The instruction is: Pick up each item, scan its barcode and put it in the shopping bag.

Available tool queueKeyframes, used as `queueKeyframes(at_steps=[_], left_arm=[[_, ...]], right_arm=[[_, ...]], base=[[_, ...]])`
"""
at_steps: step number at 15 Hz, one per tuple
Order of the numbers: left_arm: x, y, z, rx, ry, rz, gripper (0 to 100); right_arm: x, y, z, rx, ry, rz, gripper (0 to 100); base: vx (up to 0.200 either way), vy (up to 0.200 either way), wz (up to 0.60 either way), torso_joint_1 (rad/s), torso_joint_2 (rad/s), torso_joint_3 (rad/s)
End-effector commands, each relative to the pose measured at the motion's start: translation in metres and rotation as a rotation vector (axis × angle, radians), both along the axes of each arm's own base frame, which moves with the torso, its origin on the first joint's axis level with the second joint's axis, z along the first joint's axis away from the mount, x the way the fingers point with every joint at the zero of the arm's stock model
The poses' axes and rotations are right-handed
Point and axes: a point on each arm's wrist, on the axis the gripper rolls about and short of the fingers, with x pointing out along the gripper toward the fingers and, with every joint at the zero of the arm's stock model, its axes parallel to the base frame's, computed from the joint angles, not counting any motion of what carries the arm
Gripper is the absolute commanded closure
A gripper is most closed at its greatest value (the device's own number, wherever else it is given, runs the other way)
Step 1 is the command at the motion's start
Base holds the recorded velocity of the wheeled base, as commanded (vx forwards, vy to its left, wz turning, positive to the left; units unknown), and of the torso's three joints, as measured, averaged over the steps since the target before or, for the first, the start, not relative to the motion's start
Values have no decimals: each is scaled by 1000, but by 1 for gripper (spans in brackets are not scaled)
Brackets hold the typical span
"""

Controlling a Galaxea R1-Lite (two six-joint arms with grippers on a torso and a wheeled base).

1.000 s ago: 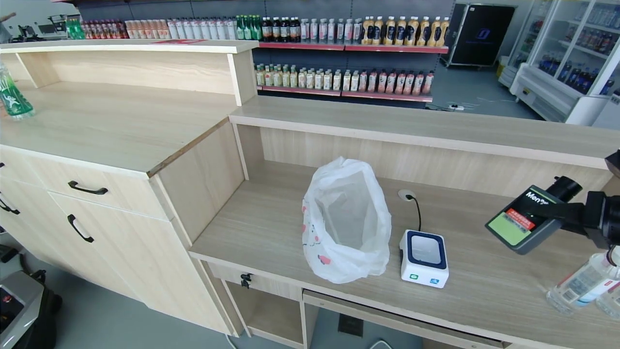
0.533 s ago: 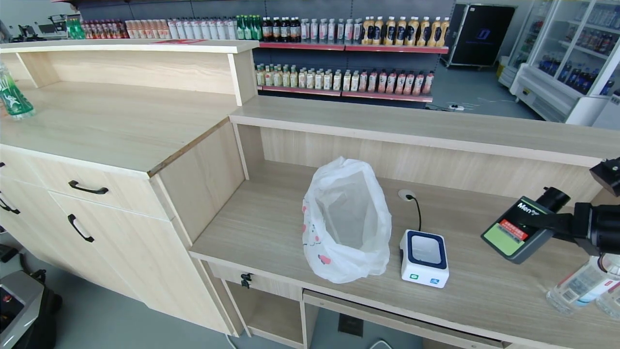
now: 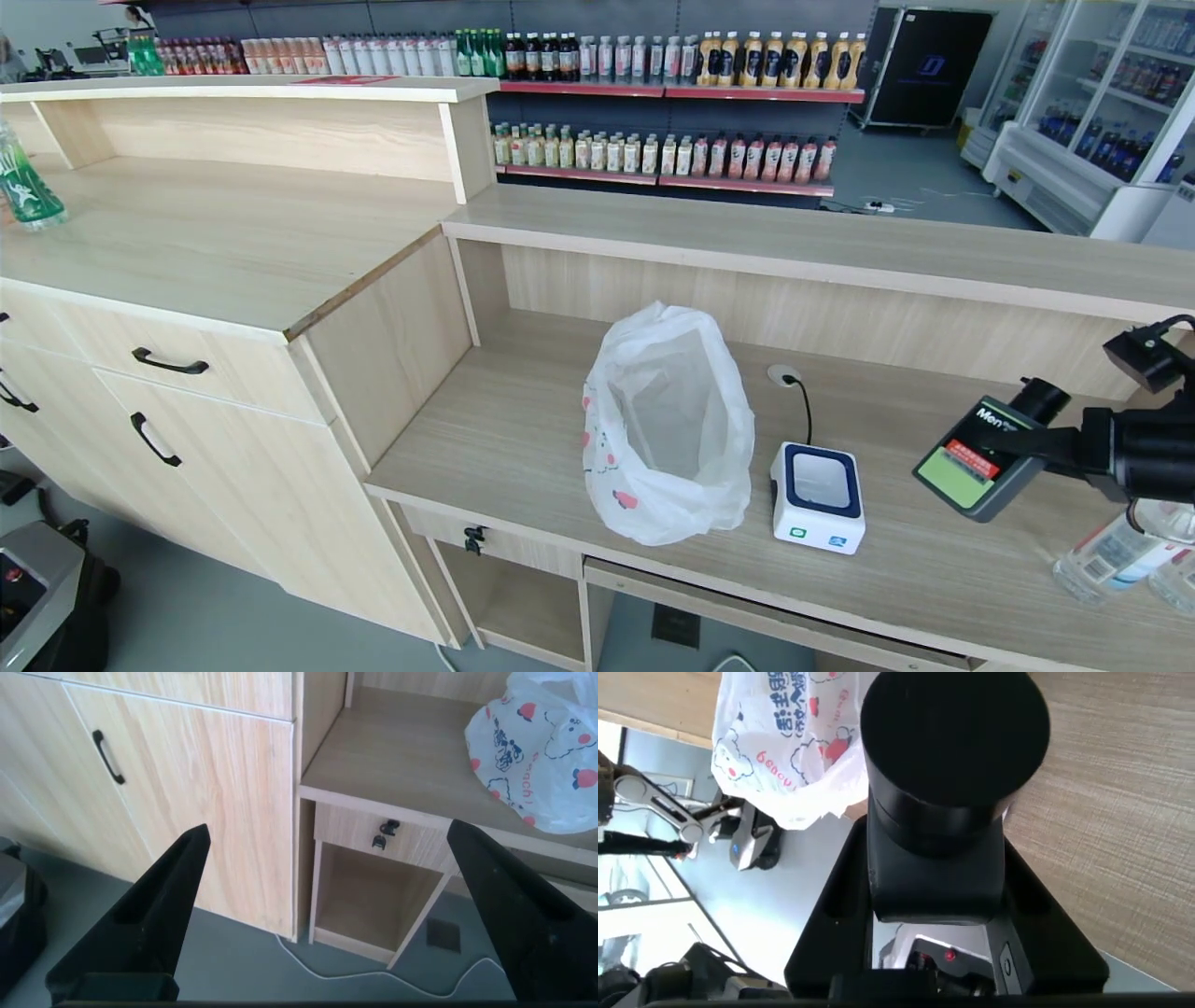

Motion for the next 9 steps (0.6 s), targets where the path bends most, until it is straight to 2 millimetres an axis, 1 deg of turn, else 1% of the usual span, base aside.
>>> queueKeyframes(at_steps=[1, 9], left_arm=[[0, 0, 0, -1, 0, 0, 0], [0, 0, 0, -1, 0, 0, 0]], right_arm=[[5, -1, -6, 4, 11, 17, 100], [10, 4, -20, -38, 36, 94, 100]], base=[[0, 0, 0, 0, 0, 0], [0, 0, 0, 0, 0, 0]])
